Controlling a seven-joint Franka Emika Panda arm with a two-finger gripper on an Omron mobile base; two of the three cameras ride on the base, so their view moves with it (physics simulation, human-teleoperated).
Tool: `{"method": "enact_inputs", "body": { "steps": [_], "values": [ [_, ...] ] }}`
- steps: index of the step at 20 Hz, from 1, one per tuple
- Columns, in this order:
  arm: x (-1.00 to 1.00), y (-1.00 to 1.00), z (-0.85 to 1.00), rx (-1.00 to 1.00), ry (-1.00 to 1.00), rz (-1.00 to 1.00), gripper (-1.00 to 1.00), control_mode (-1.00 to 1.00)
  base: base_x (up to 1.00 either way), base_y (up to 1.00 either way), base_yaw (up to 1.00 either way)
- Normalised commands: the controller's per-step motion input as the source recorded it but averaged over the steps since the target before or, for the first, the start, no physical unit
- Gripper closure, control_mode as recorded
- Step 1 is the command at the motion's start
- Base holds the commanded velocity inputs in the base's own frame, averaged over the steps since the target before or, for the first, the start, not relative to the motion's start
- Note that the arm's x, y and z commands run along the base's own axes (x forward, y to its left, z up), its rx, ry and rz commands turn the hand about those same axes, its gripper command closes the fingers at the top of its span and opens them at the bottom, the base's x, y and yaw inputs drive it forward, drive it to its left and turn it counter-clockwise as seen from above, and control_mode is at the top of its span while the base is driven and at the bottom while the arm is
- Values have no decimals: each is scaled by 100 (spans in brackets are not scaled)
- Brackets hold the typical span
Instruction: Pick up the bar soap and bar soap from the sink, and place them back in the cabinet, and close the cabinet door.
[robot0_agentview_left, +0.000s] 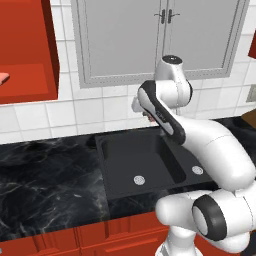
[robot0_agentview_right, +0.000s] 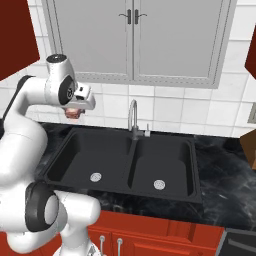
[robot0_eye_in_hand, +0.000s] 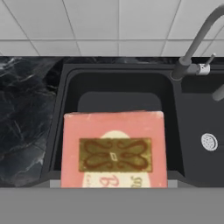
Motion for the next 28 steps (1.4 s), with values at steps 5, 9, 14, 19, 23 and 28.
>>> {"method": "enact_inputs", "body": {
  "steps": [5,9,14,19,23,28],
  "values": [
    [-39,-17,37,0,0,0,100,-100,0,0,0],
    [-44,-22,36,0,0,0,100,-100,0,0,0],
    [-30,-13,35,0,0,0,100,-100,0,0,0],
    [-30,-8,29,0,0,0,100,-100,0,0,0],
    [-37,-10,13,0,0,0,100,-100,0,0,0],
    [-43,-11,0,0,-1,0,100,-100,0,0,0]
  ]
}}
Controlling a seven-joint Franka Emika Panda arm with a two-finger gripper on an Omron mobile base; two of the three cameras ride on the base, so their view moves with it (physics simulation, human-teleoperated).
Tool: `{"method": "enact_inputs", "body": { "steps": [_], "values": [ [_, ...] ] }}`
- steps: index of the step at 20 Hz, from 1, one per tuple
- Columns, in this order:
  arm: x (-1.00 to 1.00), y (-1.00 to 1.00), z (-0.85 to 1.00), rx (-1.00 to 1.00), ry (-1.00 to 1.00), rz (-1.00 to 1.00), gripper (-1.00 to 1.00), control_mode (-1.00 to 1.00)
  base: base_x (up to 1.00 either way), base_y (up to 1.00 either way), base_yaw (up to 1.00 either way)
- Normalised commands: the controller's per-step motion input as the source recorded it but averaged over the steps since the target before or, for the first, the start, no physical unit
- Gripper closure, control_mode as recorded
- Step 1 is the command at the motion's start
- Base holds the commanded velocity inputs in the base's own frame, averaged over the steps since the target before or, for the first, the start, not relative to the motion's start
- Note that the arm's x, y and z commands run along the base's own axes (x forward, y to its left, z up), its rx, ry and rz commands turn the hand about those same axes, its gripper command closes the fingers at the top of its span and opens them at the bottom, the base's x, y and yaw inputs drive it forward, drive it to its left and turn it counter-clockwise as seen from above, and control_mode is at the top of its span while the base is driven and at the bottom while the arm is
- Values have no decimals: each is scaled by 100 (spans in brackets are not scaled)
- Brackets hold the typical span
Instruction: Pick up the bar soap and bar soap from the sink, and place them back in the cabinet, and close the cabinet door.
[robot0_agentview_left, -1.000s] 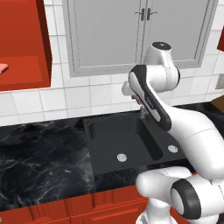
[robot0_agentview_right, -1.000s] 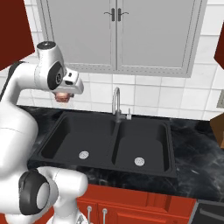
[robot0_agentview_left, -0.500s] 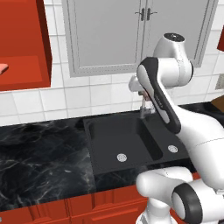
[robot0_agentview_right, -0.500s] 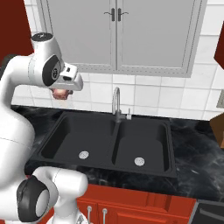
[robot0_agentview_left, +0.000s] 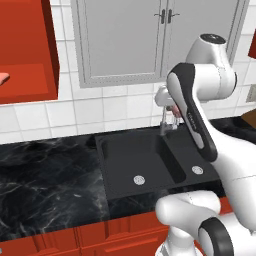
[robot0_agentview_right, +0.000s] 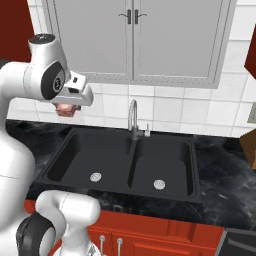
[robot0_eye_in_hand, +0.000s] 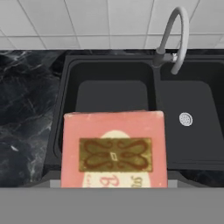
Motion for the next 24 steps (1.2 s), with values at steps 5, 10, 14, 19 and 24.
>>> {"method": "enact_inputs", "body": {
  "steps": [5,10,14,19,24],
  "values": [
    [-34,-1,0,-1,-6,0,100,-100,0,0,0],
    [-26,0,0,0,-5,0,100,-100,0,0,0],
    [-27,0,0,0,-4,0,100,-100,0,0,0],
    [-28,0,2,0,-2,0,100,-100,0,0,0],
    [-27,0,4,0,0,0,100,-100,0,0,0]
  ]
}}
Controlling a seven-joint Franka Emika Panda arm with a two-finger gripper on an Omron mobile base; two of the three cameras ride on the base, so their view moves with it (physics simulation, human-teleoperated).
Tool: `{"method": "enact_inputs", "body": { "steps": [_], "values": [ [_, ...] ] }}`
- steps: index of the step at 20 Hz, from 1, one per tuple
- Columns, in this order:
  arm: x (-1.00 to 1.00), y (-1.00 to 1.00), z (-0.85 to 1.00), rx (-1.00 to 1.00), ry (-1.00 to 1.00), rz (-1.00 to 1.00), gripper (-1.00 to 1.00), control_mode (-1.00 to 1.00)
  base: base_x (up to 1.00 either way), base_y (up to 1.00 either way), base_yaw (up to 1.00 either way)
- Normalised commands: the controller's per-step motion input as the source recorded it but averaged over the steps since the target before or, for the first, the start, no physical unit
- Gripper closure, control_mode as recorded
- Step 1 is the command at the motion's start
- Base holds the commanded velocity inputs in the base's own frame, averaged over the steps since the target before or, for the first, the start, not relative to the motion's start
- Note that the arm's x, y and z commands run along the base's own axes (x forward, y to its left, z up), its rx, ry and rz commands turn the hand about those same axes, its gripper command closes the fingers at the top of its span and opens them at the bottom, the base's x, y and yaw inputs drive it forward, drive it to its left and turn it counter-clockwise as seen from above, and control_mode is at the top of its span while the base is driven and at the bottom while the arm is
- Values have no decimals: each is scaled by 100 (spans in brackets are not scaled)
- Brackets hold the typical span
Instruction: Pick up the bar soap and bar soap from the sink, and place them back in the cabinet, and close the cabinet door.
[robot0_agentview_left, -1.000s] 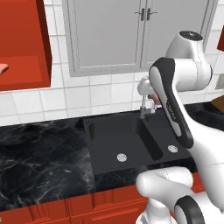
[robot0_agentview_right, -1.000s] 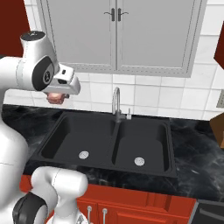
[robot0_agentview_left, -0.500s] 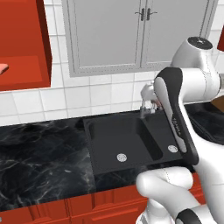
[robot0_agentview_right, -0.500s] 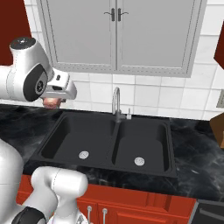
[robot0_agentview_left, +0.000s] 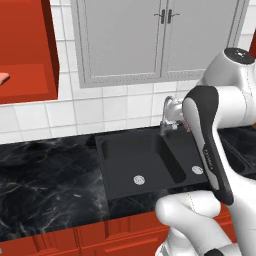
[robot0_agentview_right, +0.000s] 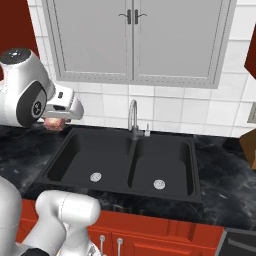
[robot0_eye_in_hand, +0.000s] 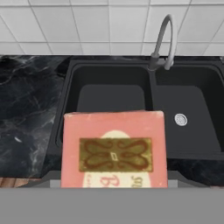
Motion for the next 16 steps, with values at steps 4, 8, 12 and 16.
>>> {"method": "enact_inputs", "body": {
  "steps": [4,8,12,16],
  "values": [
    [-23,0,9,0,0,0,100,-100,0,0,0],
    [-13,0,1,0,0,0,100,-100,0,0,0],
    [0,0,0,0,0,0,100,100,-29,0,0],
    [0,0,0,0,0,0,100,100,-54,3,0]
  ]
}}
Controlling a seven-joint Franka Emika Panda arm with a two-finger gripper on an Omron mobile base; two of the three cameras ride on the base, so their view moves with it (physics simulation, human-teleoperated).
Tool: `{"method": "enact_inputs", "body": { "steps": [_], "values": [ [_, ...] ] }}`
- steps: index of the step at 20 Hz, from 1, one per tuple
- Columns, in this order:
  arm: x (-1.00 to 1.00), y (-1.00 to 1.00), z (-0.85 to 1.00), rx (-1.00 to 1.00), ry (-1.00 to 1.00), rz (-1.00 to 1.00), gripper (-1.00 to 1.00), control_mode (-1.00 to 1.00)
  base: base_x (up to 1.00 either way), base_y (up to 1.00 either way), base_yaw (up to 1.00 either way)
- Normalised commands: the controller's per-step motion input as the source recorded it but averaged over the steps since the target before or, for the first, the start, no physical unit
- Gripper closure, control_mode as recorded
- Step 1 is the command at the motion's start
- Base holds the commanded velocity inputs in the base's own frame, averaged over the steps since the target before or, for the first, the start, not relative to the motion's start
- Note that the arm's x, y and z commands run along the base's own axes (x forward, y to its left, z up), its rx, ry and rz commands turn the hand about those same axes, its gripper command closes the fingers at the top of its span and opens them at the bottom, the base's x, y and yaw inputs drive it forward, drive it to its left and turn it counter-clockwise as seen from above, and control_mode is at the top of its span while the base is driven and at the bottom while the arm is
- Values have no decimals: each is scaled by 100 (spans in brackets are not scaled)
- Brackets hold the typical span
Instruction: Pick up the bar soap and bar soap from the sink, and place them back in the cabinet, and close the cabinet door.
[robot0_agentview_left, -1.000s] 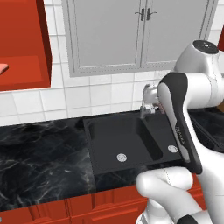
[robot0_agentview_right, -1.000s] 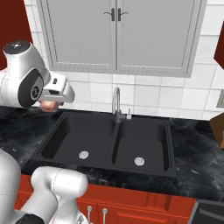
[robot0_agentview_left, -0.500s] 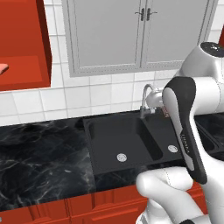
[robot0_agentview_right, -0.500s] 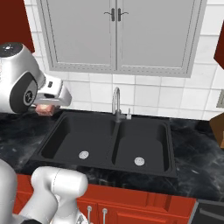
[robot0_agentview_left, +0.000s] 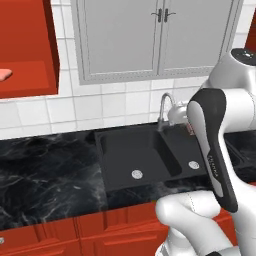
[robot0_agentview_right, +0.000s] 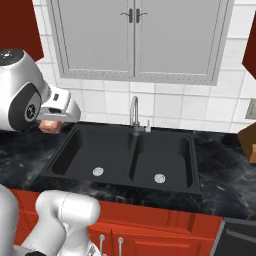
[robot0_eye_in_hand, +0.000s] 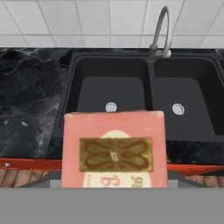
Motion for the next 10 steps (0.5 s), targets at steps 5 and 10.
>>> {"method": "enact_inputs", "body": {
  "steps": [5,10],
  "values": [
    [0,0,0,0,0,0,100,100,-59,24,2],
    [0,0,0,0,0,0,100,100,-35,62,13]
  ]
}}
